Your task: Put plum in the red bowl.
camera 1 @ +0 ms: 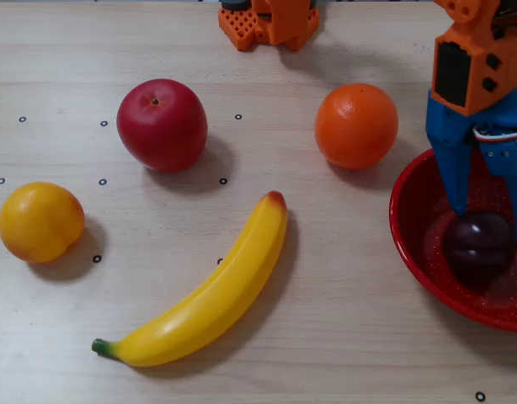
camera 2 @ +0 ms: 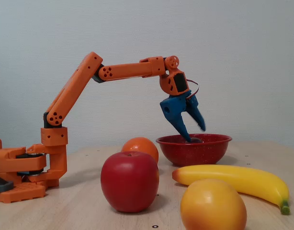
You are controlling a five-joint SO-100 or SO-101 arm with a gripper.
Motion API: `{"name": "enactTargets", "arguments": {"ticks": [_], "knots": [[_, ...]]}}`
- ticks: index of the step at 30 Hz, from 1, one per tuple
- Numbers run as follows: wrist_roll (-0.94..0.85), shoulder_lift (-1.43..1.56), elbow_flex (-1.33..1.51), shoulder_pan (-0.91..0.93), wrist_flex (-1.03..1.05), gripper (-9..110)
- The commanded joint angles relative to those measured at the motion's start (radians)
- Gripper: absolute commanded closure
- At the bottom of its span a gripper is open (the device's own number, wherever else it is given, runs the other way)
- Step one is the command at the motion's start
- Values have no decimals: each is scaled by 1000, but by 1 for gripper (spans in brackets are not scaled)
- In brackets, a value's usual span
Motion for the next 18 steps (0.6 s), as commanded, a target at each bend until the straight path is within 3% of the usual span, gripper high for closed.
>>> {"name": "enactTargets", "arguments": {"ticks": [1, 4, 18], "knots": [[-20, 130, -98, 9, -6, 95], [-9, 140, -98, 21, -9, 102], [2, 250, -94, 49, 63, 102]]}}
